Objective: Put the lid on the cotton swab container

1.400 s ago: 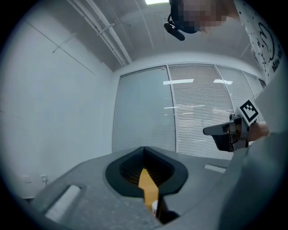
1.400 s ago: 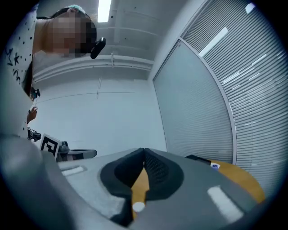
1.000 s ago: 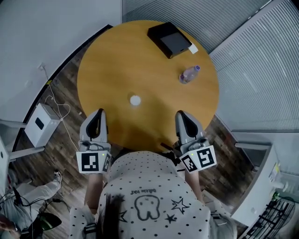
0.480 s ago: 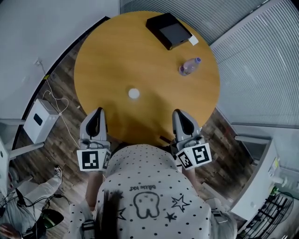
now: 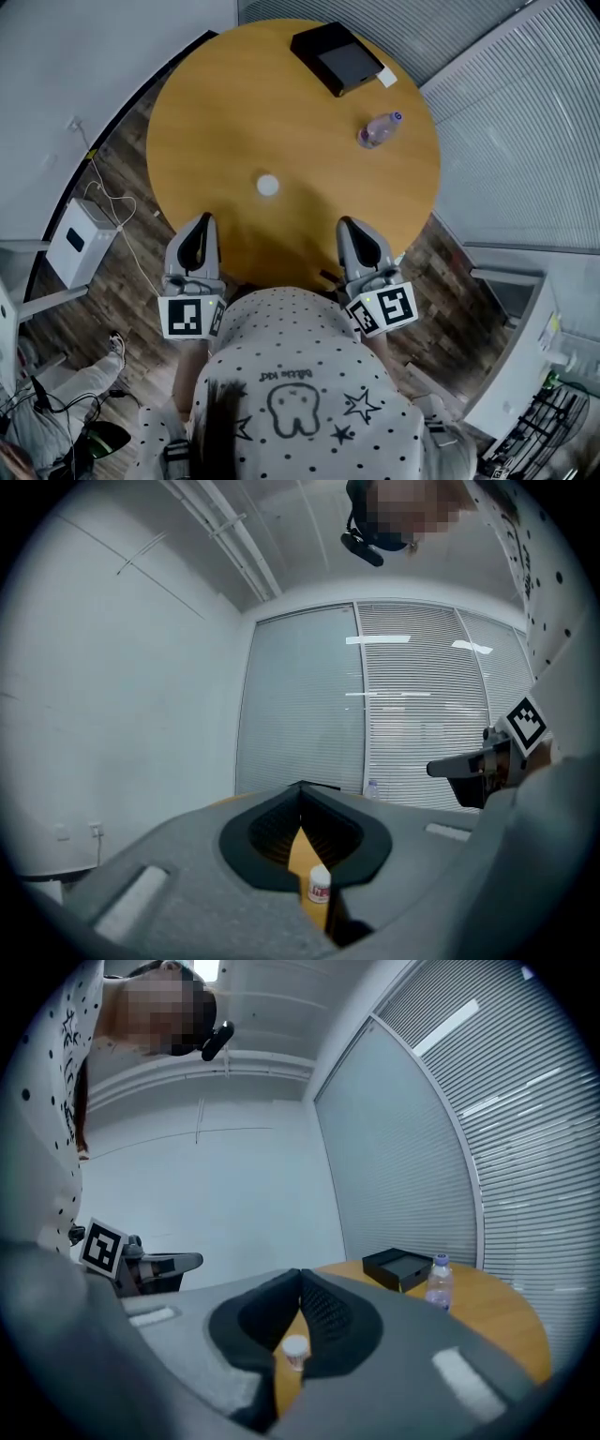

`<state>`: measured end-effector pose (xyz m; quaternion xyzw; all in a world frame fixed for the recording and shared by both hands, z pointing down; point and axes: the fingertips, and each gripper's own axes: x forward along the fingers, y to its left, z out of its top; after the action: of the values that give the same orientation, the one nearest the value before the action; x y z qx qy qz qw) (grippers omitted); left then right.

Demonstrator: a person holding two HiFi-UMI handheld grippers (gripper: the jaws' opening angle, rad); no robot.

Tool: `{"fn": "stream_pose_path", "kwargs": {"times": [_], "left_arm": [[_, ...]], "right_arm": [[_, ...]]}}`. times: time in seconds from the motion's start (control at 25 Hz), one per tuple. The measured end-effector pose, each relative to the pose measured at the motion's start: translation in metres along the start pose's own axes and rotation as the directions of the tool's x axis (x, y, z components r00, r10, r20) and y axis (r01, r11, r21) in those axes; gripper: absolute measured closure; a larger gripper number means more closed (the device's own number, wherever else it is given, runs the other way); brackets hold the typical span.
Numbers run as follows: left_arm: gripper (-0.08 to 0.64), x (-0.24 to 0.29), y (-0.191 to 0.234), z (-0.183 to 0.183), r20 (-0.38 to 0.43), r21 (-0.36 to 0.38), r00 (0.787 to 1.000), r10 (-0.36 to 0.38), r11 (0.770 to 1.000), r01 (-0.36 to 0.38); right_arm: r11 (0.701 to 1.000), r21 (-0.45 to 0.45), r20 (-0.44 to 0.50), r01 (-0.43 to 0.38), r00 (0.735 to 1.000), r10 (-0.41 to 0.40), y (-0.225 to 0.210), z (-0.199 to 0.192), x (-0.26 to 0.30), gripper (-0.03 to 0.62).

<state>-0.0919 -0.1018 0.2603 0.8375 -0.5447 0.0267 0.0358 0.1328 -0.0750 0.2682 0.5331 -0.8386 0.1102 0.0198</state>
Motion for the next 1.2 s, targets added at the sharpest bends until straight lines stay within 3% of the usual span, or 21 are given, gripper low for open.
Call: {"fn": "stream_pose_path", "kwargs": {"times": [1.2], "left_arm": [[0.549, 0.0002, -0.0049, 0.0018, 0.005, 0.028, 1.000, -0.019, 0.999, 0.019]], "right_arm": [[0.999, -0.032, 0.002, -0.009, 1.000, 0.009, 0.0041, 0.0044, 0.0034, 0.589]]}}
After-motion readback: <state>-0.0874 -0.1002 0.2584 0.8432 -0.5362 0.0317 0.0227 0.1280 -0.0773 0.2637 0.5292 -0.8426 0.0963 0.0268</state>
